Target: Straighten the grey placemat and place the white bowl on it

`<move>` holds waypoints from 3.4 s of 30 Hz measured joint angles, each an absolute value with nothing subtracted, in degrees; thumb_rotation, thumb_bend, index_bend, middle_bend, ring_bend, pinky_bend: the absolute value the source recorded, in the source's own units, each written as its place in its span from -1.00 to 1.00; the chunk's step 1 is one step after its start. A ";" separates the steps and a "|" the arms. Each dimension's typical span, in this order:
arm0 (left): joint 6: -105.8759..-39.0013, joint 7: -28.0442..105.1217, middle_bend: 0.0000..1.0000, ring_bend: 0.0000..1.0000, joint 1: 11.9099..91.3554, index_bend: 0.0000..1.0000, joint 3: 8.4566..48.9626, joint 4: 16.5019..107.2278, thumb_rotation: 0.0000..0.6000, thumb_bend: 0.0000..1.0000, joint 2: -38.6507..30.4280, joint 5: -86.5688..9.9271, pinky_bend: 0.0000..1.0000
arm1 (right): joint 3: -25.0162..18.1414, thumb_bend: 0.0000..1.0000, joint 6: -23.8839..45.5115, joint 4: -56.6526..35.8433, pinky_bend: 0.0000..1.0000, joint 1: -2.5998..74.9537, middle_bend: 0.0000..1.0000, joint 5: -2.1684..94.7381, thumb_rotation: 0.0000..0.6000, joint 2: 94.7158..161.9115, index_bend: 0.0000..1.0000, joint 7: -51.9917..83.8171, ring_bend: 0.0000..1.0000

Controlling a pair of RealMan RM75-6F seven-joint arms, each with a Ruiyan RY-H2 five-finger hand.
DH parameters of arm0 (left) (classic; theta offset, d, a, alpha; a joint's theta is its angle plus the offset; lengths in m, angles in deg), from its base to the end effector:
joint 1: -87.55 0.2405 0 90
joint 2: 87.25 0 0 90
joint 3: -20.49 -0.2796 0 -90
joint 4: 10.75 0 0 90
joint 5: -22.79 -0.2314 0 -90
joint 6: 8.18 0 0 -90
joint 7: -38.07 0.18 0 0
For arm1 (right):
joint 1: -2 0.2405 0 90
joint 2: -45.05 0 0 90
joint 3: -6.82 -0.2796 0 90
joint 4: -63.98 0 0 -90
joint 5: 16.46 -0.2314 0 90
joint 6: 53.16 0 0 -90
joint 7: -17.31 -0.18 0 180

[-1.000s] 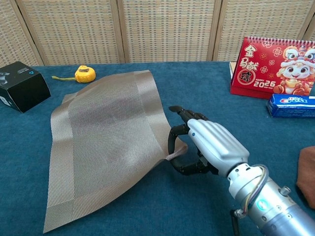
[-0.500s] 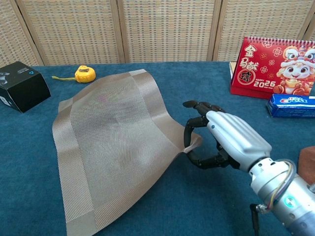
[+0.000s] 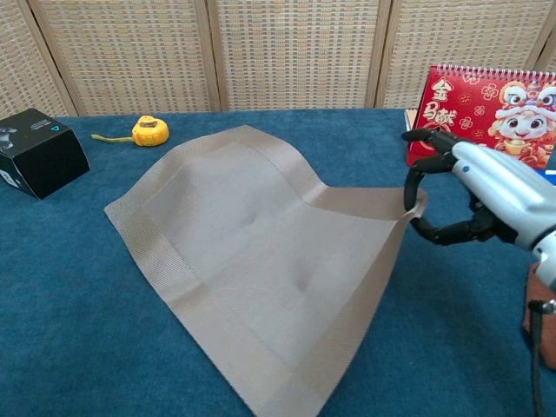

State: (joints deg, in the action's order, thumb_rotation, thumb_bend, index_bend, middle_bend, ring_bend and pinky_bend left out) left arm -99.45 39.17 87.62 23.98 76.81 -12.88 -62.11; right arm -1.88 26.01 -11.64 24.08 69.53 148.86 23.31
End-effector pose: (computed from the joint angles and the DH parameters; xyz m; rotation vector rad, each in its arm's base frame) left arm -0.3522 0.1923 0.1155 -1.2220 -0.9329 -0.9511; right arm -0.1921 -0.3075 -0.0626 1.4811 -1.0030 1.3160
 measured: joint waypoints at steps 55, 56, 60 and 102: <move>-98.35 41.56 -1.00 -1.00 86.93 -0.92 23.22 75.90 1.00 -0.77 -11.59 -63.21 -1.00 | -7.44 -0.68 16.64 -18.48 -1.00 23.73 -1.00 53.61 1.00 120.85 -0.78 26.35 -1.00; -98.31 41.50 -1.00 -1.00 86.75 -0.93 23.24 75.93 1.00 -0.77 -11.66 -63.46 -1.00 | -6.79 -0.70 17.85 -18.76 -1.00 22.62 -1.00 54.66 1.00 120.42 -0.78 24.37 -1.00; -97.89 41.77 -1.00 -1.00 86.01 -0.92 23.44 76.58 1.00 -0.78 -12.11 -64.08 -1.00 | -4.34 -0.74 22.70 -19.06 -1.00 18.72 -1.00 58.55 1.00 119.15 -0.78 18.24 -1.00; -63.60 73.72 -1.00 -1.00 50.79 -0.55 31.20 64.93 1.00 -0.78 12.44 -56.41 -1.00 | -2.06 -0.79 35.34 -25.24 -1.00 9.10 -1.00 66.73 1.00 111.69 -0.79 4.32 -1.00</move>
State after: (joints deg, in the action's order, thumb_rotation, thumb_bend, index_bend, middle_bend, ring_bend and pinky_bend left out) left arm -63.60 73.72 50.79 31.20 64.93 12.44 -56.41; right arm -2.06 35.34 -25.24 9.10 66.73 111.69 4.32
